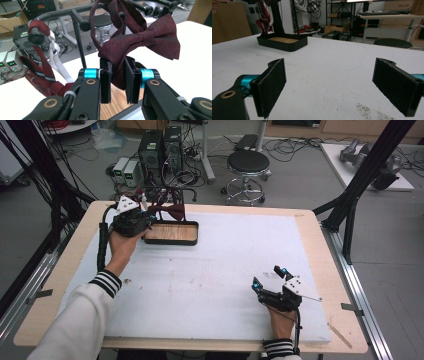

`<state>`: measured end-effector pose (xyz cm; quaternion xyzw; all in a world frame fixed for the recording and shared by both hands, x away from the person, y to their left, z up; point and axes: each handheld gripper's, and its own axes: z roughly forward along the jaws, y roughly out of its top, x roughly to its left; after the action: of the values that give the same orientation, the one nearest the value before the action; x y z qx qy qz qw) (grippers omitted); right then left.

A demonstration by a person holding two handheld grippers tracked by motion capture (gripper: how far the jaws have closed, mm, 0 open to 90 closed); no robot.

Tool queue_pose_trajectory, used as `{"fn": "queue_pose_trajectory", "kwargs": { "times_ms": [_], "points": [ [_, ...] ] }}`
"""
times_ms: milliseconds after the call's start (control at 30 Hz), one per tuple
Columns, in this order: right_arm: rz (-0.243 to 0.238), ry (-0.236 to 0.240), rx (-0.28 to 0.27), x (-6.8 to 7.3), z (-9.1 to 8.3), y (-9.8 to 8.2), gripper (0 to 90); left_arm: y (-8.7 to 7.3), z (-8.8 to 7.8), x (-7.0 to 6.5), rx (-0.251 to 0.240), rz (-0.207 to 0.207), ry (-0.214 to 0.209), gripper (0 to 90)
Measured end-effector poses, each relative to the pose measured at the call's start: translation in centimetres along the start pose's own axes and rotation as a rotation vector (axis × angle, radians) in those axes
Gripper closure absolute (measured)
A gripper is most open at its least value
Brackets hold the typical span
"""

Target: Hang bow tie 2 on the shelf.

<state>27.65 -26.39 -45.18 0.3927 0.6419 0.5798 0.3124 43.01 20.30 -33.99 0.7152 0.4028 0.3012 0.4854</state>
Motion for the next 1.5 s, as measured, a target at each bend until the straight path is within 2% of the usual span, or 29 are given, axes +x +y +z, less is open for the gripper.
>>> {"fn": "queue_pose_trajectory", "kwargs": {
  "times_ms": [567, 1033, 1500],
  "points": [
    [0.001, 0.0, -0.001, 0.0, 0.0, 0.0, 10.9, -1.4, 1.9, 0.9, 0.048, -0.025, 0.04, 77.2],
    [0.001, -0.001, 0.001, 0.0, 0.0, 0.0, 10.9, -2.9, 2.5, 1.4, 0.059, -0.043, 0.033, 77.2],
    [0.002, -0.004, -0.006, 0.0, 0.0, 0.0, 11.0, -3.7, 2.7, 1.9, 0.065, -0.059, 0.001, 73.9]
  ]
}}
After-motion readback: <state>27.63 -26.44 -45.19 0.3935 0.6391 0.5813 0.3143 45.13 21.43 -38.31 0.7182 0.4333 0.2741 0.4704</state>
